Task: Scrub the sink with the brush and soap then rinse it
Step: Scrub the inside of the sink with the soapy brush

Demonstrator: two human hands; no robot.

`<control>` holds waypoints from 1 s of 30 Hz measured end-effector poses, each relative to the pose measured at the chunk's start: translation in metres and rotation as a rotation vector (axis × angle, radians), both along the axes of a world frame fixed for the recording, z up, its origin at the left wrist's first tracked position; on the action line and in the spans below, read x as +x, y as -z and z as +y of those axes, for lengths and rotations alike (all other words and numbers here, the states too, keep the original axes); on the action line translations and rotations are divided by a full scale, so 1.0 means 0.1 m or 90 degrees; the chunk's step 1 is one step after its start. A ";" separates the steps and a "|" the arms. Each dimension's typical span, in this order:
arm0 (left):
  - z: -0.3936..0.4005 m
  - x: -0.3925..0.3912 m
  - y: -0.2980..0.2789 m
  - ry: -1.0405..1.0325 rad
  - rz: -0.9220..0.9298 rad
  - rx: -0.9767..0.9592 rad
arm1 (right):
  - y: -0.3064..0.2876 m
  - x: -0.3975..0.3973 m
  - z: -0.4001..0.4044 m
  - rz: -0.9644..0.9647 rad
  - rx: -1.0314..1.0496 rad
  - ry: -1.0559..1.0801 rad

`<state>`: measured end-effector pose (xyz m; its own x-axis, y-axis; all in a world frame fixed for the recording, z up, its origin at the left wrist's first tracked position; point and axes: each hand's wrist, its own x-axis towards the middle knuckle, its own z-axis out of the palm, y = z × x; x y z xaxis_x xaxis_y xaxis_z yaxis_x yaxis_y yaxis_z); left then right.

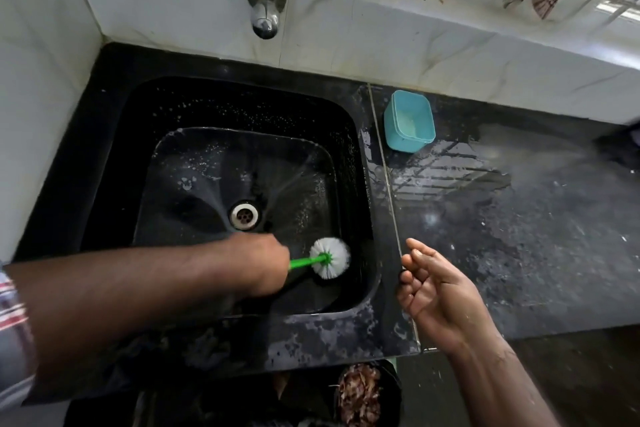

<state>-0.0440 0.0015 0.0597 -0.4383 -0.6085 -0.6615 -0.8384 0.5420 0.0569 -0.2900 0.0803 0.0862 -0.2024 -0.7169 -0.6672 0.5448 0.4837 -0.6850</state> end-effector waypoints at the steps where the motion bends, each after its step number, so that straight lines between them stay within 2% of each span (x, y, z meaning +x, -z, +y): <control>1: -0.13 -0.04 0.04 -0.011 0.001 -0.021 | 0.01 -0.02 0.01 0.001 0.002 0.002; 4: -0.52 -0.09 0.11 -0.025 0.006 -0.044 | 0.04 -0.06 0.07 -0.003 0.011 0.009; 7: -0.72 0.00 0.13 -0.059 0.012 -0.013 | 0.07 -0.06 0.13 -0.002 0.017 0.009; 9: -0.60 0.00 0.11 -0.001 -0.004 0.001 | 0.08 -0.05 0.15 -0.004 0.013 0.009; 12: -0.25 0.01 0.05 0.163 0.018 -0.026 | 0.11 -0.05 0.16 -0.007 0.013 0.007; 15: -0.15 0.22 -0.24 0.218 0.042 -0.042 | 0.14 -0.04 0.17 -0.014 0.017 0.009; 18: -0.20 0.38 -0.48 0.189 0.051 -0.058 | 0.13 -0.04 0.14 -0.015 0.014 0.010; 22: -0.36 0.14 -0.34 0.061 0.090 -0.099 | 0.11 -0.03 0.11 -0.015 0.006 0.009; 24: -0.37 0.09 -0.24 0.045 0.093 -0.096 | 0.11 -0.02 0.11 -0.017 0.001 0.005; 26: -0.26 0.14 -0.29 0.091 0.095 -0.087 | 0.12 -0.01 0.11 -0.022 0.003 0.005; 30: 0.04 0.34 -0.61 0.286 0.080 -0.077 | 0.14 0.01 0.14 -0.034 0.006 0.010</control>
